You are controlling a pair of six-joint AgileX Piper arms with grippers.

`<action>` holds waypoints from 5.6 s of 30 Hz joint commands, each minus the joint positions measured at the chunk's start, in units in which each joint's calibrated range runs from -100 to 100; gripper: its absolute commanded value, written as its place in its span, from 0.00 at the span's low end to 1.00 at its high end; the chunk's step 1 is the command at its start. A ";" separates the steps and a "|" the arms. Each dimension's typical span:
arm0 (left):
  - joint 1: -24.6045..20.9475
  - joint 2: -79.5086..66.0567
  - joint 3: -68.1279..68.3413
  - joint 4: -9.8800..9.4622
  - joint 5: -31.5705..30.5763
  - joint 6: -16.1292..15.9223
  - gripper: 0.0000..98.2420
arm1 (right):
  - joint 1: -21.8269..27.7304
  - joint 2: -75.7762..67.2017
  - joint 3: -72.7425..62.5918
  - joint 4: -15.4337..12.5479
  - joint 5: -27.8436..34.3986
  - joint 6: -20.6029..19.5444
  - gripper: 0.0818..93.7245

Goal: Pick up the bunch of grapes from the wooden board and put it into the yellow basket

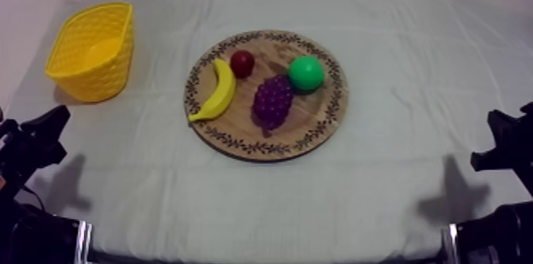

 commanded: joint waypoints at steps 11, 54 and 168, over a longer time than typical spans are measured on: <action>2.55 16.82 -3.44 0.17 -4.83 1.33 0.00 | -0.02 0.00 -0.04 -0.02 0.02 0.01 0.00; 21.68 99.20 -89.48 2.33 44.51 8.36 0.00 | -0.02 0.00 -0.04 -0.02 0.02 0.01 0.00; 21.26 148.92 -121.98 6.87 52.40 10.87 0.78 | -0.02 0.00 -0.04 -0.02 0.02 0.01 0.00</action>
